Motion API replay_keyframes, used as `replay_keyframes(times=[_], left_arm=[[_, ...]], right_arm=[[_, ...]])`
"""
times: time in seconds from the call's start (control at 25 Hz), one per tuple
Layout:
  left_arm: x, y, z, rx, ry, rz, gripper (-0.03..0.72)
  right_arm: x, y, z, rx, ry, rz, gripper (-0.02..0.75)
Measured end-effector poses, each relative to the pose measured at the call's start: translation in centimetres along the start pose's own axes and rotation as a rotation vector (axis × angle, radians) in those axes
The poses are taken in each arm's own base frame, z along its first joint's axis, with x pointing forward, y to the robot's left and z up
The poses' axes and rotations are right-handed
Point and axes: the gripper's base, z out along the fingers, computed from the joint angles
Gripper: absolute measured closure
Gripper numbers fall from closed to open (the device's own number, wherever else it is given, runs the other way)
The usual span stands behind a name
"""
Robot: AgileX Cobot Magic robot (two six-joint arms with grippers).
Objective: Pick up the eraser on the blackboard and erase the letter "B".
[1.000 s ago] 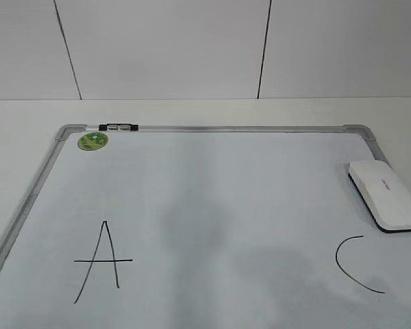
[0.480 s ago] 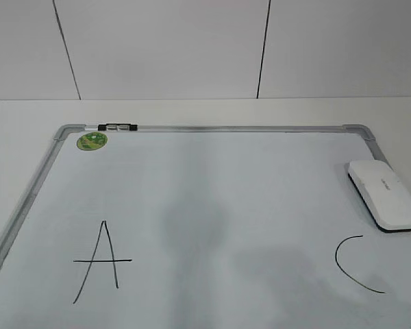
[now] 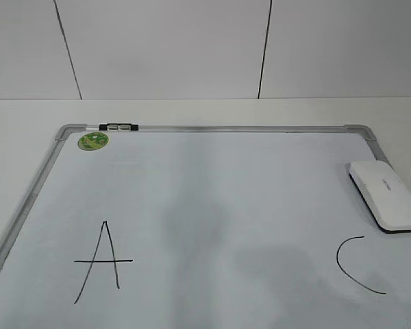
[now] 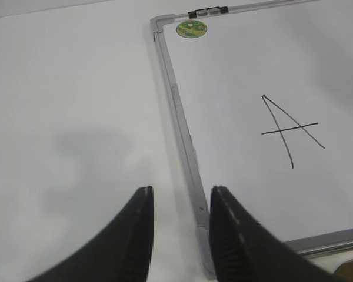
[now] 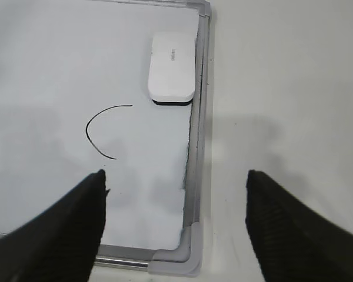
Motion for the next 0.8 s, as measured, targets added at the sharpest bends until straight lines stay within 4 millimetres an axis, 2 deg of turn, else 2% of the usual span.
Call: replay_keyframes(times=[0.8], left_arm=[[-0.01,-0.03,0.02,-0.024,0.0,-0.015,0.446]], right_arm=[[-0.03,-0.05,0.0,0.006,-0.003,-0.005,0.151]])
